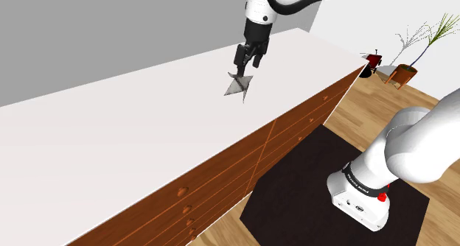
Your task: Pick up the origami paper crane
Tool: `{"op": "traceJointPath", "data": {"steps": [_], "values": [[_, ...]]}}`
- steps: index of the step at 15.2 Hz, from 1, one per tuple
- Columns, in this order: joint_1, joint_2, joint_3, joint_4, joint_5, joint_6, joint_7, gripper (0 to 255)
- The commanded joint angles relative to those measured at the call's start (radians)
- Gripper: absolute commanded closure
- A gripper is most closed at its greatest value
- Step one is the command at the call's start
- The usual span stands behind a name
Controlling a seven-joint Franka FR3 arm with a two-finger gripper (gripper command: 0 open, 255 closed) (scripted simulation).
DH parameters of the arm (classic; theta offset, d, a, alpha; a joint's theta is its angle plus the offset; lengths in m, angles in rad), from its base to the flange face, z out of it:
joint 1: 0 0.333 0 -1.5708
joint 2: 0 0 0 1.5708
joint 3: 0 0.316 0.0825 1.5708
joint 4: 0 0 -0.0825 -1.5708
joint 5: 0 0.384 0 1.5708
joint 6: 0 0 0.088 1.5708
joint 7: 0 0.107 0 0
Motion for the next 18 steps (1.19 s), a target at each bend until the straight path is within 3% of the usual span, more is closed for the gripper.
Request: {"op": "traceJointPath", "data": {"steps": [1, 8, 9, 18], "values": [[0.003, 0.018, 0.003, -0.007, 0.0, 0.026, -0.003, 0], [0.004, 0.034, 0.005, -0.065, 0.001, 0.101, -0.006, 0], [0.004, 0.035, 0.006, -0.065, 0.001, 0.101, -0.006, 255], [0.004, 0.034, 0.005, -0.065, 0.001, 0.101, -0.006, 255]]}}
